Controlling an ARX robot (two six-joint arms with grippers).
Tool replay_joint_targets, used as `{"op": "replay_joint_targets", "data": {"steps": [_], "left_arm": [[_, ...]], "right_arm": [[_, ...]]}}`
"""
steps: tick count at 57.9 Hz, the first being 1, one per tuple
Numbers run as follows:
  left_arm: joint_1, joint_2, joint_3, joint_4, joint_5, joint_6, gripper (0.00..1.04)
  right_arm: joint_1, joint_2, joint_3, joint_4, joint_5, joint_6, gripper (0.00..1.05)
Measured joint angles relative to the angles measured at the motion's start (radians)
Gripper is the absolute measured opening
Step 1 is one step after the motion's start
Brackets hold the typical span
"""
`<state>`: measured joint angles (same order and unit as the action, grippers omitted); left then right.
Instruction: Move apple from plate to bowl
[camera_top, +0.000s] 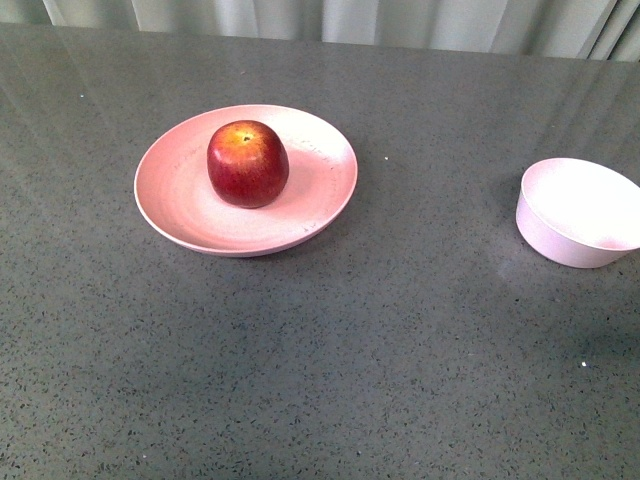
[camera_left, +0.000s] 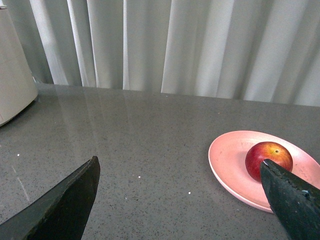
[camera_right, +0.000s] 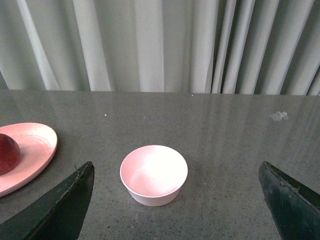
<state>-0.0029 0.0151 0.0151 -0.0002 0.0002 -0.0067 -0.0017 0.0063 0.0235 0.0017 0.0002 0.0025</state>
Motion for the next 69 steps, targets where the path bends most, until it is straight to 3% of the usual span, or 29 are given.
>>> {"op": "replay_joint_targets", "data": {"steps": [51,53,54,57,61,69], "left_arm": [[0.000,0.000,0.000,0.000,0.000,0.000,0.96],[0.000,0.000,0.000,0.000,0.000,0.000,0.96],[0.000,0.000,0.000,0.000,0.000,0.000,0.96],[0.000,0.000,0.000,0.000,0.000,0.000,0.96],[0.000,0.000,0.000,0.000,0.000,0.000,0.96],[0.000,0.000,0.000,0.000,0.000,0.000,0.96]], "right_arm": [[0.000,0.000,0.000,0.000,0.000,0.000,0.96],[-0.011,0.036,0.026,-0.076,-0.045,0.003,0.96],[-0.023,0.102,0.072,-0.189,-0.088,0.004,0.96],[-0.043,0.319,0.171,-0.344,-0.115,-0.001,0.96],[-0.060,0.491,0.220,-0.290,-0.122,-0.017,0.96],[-0.093,0.837,0.348,-0.024,-0.126,-0.039,0.96]]}}
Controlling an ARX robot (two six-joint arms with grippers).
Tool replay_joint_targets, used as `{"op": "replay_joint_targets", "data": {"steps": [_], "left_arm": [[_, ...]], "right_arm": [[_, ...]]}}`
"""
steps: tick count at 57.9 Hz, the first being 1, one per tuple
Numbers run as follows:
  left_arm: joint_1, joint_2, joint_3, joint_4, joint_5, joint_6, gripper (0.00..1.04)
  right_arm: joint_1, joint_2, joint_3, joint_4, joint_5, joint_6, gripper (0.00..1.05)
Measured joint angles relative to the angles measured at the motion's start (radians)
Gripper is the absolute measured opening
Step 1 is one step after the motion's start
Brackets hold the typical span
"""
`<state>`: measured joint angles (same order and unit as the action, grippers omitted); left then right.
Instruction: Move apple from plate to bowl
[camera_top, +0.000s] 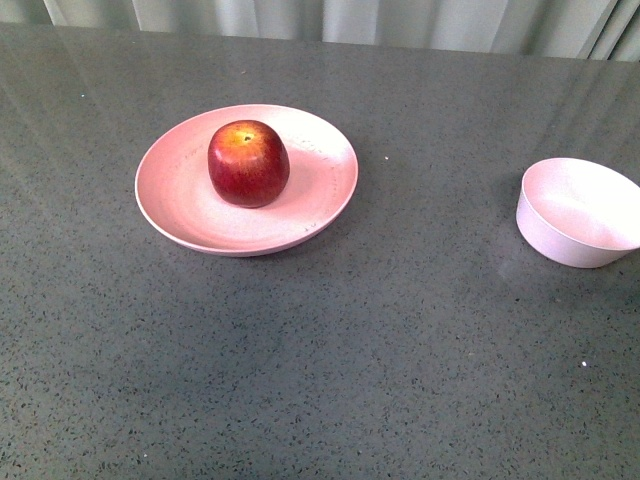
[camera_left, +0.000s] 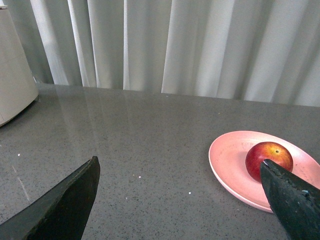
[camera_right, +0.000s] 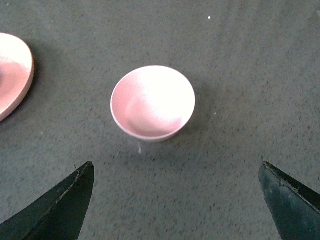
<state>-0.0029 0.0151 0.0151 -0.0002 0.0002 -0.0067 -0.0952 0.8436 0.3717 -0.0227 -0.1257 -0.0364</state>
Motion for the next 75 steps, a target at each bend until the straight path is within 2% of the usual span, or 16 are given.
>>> {"op": "replay_joint_targets", "data": {"steps": [4,7,13,31,50,58,67,75], "left_arm": [[0.000,0.000,0.000,0.000,0.000,0.000,0.96],[0.000,0.000,0.000,0.000,0.000,0.000,0.96],[0.000,0.000,0.000,0.000,0.000,0.000,0.96],[0.000,0.000,0.000,0.000,0.000,0.000,0.96],[0.000,0.000,0.000,0.000,0.000,0.000,0.96],[0.000,0.000,0.000,0.000,0.000,0.000,0.96],[0.000,0.000,0.000,0.000,0.000,0.000,0.96],[0.000,0.000,0.000,0.000,0.000,0.000,0.96]], "right_arm": [[0.002,0.186,0.068,0.106,-0.001,-0.003,0.96],[0.013,0.323,0.109,0.172,0.035,-0.015,0.96],[0.025,0.527,0.180,0.248,0.059,-0.010,0.96],[0.008,0.801,0.325,0.252,0.075,0.105,0.96],[-0.013,1.008,0.417,0.270,0.134,0.101,0.95],[0.003,1.036,0.444,0.267,0.138,0.101,0.78],[0.029,1.056,0.470,0.246,0.138,0.116,0.52],[0.045,1.064,0.479,0.230,0.137,0.133,0.36]]}}
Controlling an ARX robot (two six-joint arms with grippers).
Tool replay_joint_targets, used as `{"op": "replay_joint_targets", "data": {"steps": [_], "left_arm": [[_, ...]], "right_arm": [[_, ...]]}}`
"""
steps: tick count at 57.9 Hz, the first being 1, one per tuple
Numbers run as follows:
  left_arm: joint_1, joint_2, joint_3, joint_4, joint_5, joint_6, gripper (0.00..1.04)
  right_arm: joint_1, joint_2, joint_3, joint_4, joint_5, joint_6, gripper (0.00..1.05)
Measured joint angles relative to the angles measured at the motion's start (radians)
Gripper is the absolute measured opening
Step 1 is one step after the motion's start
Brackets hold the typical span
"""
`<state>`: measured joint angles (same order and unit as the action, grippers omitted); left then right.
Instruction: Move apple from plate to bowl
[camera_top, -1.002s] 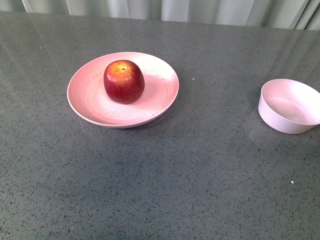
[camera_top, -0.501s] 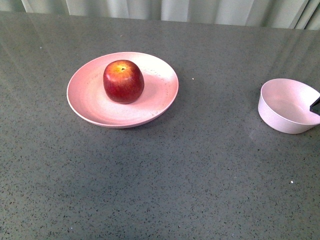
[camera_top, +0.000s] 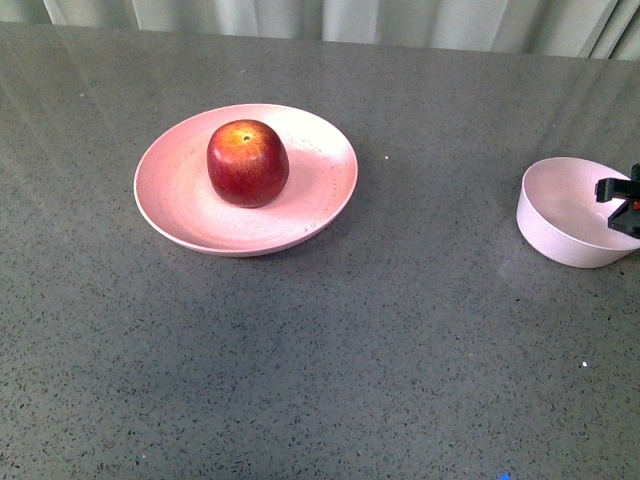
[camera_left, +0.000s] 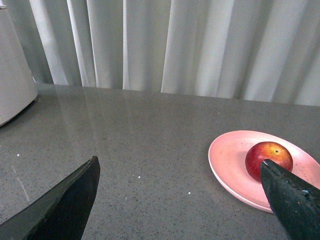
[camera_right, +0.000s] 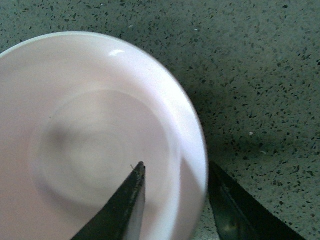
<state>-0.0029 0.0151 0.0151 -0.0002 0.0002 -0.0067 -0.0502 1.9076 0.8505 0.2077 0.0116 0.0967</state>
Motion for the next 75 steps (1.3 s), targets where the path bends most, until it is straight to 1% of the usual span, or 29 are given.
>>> {"op": "replay_joint_targets", "data": {"steps": [1,10,12,14,15,21,33,40,51,65,73,75], "left_arm": [[0.000,0.000,0.000,0.000,0.000,0.000,0.96],[0.000,0.000,0.000,0.000,0.000,0.000,0.96],[0.000,0.000,0.000,0.000,0.000,0.000,0.96],[0.000,0.000,0.000,0.000,0.000,0.000,0.96],[0.000,0.000,0.000,0.000,0.000,0.000,0.96],[0.000,0.000,0.000,0.000,0.000,0.000,0.96],[0.000,0.000,0.000,0.000,0.000,0.000,0.96],[0.000,0.000,0.000,0.000,0.000,0.000,0.96],[0.000,0.000,0.000,0.000,0.000,0.000,0.96],[0.000,0.000,0.000,0.000,0.000,0.000,0.96],[0.000,0.000,0.000,0.000,0.000,0.000,0.96],[0.000,0.000,0.000,0.000,0.000,0.000,0.96]], "right_arm": [[0.004,0.001,0.000,-0.001,0.000,0.004,0.32],[0.025,0.002,0.001,-0.003,0.001,0.026,0.13],[0.034,0.002,0.001,-0.003,0.000,0.035,0.07],[0.039,0.001,0.001,-0.003,0.000,0.038,0.04],[0.045,0.000,0.002,-0.003,0.002,0.043,0.01],[0.073,-0.008,0.006,-0.006,0.001,0.060,0.02],[0.158,-0.009,0.029,-0.022,0.020,0.105,0.02],[0.223,0.025,0.090,-0.047,0.046,0.167,0.02],[0.275,0.085,0.172,-0.090,0.076,0.230,0.02],[0.317,0.122,0.240,-0.116,0.096,0.264,0.02],[0.324,0.127,0.243,-0.117,0.097,0.274,0.02],[0.325,0.127,0.243,-0.116,0.096,0.275,0.06]]}}
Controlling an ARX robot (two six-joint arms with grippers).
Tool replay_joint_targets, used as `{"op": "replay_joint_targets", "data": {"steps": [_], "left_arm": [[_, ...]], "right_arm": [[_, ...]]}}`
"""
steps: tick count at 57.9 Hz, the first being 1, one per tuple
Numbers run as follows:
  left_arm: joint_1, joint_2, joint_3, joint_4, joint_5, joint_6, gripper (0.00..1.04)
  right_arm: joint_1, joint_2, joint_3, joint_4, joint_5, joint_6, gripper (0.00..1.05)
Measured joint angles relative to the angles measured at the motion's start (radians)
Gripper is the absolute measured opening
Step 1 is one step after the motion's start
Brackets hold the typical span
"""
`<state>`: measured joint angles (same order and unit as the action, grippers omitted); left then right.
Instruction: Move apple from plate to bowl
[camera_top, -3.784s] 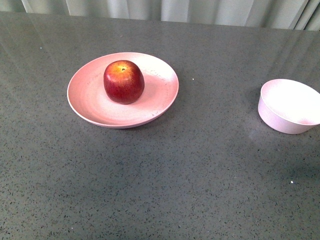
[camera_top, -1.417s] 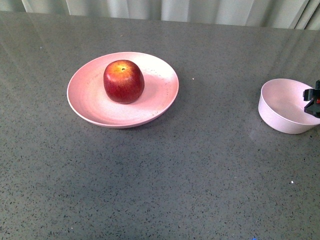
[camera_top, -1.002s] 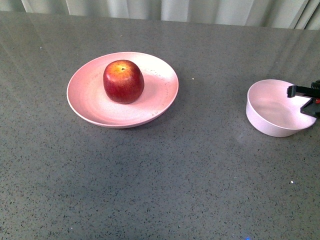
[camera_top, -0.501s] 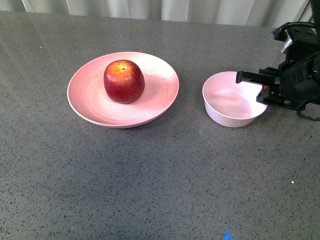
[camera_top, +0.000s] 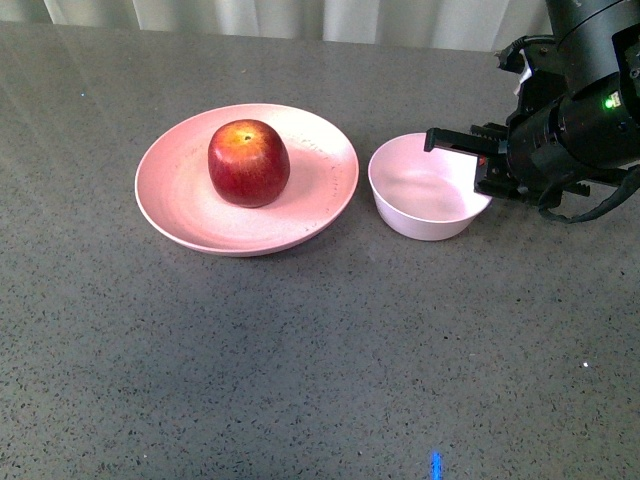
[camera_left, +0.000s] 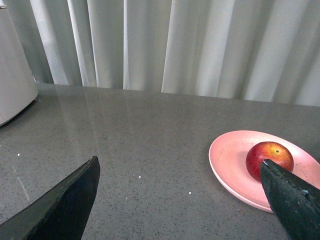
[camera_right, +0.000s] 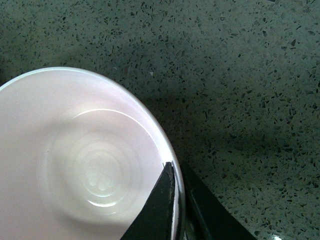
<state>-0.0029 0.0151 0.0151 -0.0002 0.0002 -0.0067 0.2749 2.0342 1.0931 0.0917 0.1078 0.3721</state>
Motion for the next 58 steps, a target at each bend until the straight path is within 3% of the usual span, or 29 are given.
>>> {"op": "replay_joint_targets", "data": {"steps": [23,33,37,45,48,50,58], "left_arm": [[0.000,0.000,0.000,0.000,0.000,0.000,0.96],[0.000,0.000,0.000,0.000,0.000,0.000,0.96],[0.000,0.000,0.000,0.000,0.000,0.000,0.96],[0.000,0.000,0.000,0.000,0.000,0.000,0.96],[0.000,0.000,0.000,0.000,0.000,0.000,0.96],[0.000,0.000,0.000,0.000,0.000,0.000,0.96],[0.000,0.000,0.000,0.000,0.000,0.000,0.96]], "right_arm": [[-0.031,-0.041,-0.086,0.077,-0.033,-0.010,0.58],[-0.092,-0.251,-0.213,0.179,-0.110,-0.071,0.90],[-0.117,-0.346,-0.261,0.200,-0.141,-0.089,0.97],[-0.175,-0.575,-0.389,0.210,-0.198,-0.131,0.95],[-0.178,-0.615,-0.506,0.525,-0.051,-0.227,0.83],[-0.182,-0.627,-0.568,0.667,-0.031,-0.271,0.76],[-0.194,-0.690,-0.701,0.846,-0.031,-0.335,0.55]]}}
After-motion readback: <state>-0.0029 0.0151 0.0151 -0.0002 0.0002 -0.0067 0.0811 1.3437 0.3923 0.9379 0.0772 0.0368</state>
